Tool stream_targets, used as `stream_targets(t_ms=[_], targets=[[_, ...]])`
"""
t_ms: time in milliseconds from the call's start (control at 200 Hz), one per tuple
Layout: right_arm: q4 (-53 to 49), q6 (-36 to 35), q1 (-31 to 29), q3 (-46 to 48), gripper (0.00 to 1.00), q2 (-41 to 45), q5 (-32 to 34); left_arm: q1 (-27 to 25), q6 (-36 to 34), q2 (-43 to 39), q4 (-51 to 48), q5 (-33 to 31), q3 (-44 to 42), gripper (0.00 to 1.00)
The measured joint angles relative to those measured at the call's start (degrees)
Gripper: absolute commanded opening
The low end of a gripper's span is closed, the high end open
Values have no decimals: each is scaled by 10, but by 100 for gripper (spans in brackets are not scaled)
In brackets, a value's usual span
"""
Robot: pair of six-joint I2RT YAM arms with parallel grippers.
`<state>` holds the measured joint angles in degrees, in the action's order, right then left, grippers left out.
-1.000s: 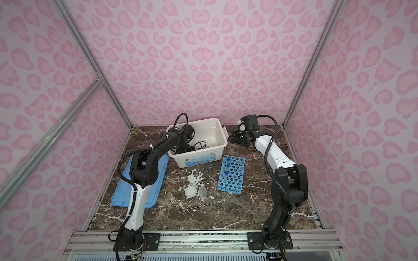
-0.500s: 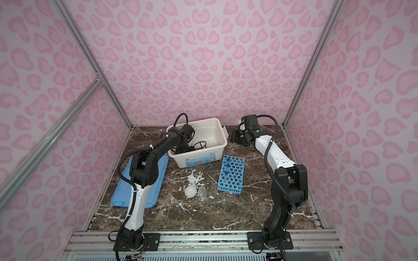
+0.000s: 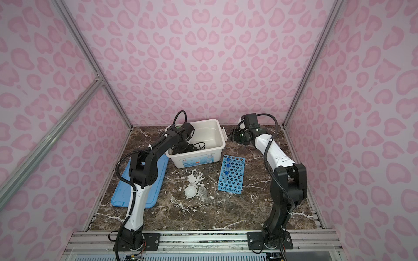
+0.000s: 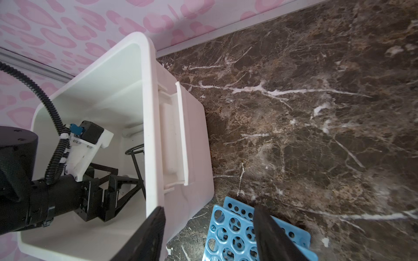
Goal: Organize the chemistry lab equipment
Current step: 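Open the left gripper to release the cup onto the bin floor, then raise the left gripper out of the bin toward the glass flask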
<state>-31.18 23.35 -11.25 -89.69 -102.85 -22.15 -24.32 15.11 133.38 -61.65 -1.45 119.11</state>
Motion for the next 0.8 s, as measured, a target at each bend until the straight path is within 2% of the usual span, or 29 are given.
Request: stream_targets(t_ms=[425, 660, 800], targets=[[-1, -1, 1, -1, 64, 7, -4, 0, 18, -65, 2, 1, 19, 98], [-1, -5, 1, 1, 66, 19, -5, -14, 28, -136, 12, -19, 14, 98], [-2, -6, 2, 8, 67, 28, -6, -30, 33, -192, 29, -40, -25, 98]])
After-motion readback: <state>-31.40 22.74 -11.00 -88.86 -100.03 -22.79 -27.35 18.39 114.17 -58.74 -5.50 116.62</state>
